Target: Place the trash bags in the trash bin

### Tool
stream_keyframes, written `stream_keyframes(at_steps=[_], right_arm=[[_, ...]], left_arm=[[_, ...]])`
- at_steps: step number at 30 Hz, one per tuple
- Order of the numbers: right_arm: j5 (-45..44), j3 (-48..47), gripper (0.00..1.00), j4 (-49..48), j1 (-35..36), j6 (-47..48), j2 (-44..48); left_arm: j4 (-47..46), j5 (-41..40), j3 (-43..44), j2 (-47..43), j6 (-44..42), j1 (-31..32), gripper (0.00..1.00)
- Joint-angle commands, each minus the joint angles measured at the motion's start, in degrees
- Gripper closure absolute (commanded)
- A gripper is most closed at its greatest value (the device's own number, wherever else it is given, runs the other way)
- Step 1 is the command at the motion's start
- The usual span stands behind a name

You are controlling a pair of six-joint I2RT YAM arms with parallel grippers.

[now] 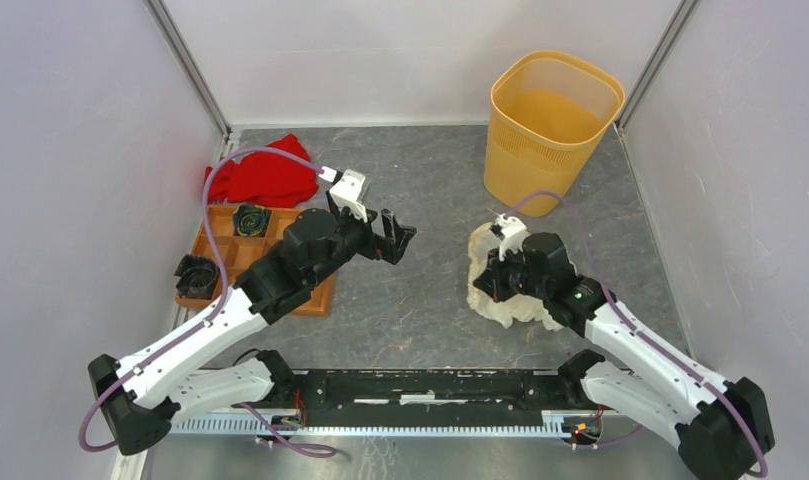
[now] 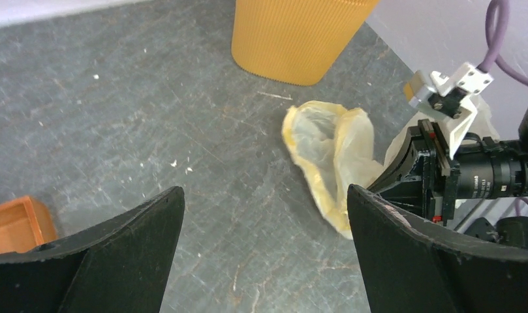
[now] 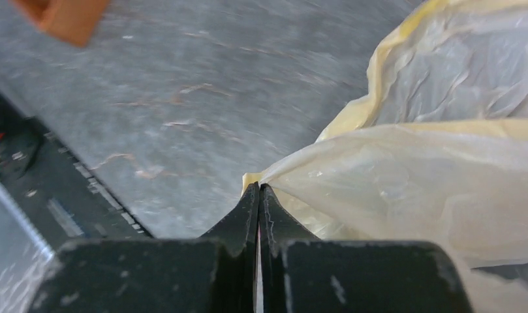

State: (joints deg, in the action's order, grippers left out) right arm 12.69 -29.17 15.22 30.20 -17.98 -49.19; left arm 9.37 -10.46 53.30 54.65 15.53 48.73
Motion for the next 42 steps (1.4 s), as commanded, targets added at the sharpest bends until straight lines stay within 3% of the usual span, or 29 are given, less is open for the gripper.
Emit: stream_keyframes(at_steps=[1, 4, 6, 11, 15, 20, 27, 33, 37, 42], right_arm=[[9.93, -9.64, 1.0, -4.16, 5.31, 2.02, -2.9], [17.2, -12.37, 1.0, -5.76, 8.31, 3.83, -5.02], [17.19, -13.45, 1.0, -3.85, 10.17, 6.88, -5.4], [-9.41, -9.8, 1.0, 7.23, 10.61, 10.02, -6.19], [-8.12, -5.13, 1.0, 8.01, 11.48, 6.62, -5.33], [-4.87, -1.14, 1.0, 6.15, 11.97, 5.47, -0.19], [-2.26, 0.72, 1.0, 4.96, 12.07, 7.72, 1.24], [-0.85, 2.4, 0.99, 4.32, 12.08, 7.38, 4.4], [0.39, 2.92, 1.0, 4.72, 12.02, 7.1, 5.26], [-0.53, 2.08, 1.0, 6.72, 12.09, 7.01, 5.53]], left_arm=[[3.37, -1.46, -1.1, -2.08, 10.22, 0.22, 0.0], [4.86, -2.13, -4.45, -5.02, 15.08, 0.2, 0.0], [6.71, -4.29, -5.56, -6.9, 16.49, 0.14, 0.0], [10.29, -9.57, -7.35, -8.58, 16.83, 0.21, 0.0], [10.15, -9.6, -8.17, -5.0, 20.98, 0.2, 0.0], [8.31, -3.85, -9.83, 2.83, 29.74, 0.09, 0.0], [-1.49, 6.74, -9.71, 14.08, 36.75, -2.92, 0.0], [-9.89, 9.33, -10.99, 19.03, 44.53, -5.7, 0.0], [-16.36, 20.19, -10.73, 26.62, 46.53, -11.01, 0.0], [-17.36, 26.61, -7.21, 33.93, 42.28, -13.4, 0.28]])
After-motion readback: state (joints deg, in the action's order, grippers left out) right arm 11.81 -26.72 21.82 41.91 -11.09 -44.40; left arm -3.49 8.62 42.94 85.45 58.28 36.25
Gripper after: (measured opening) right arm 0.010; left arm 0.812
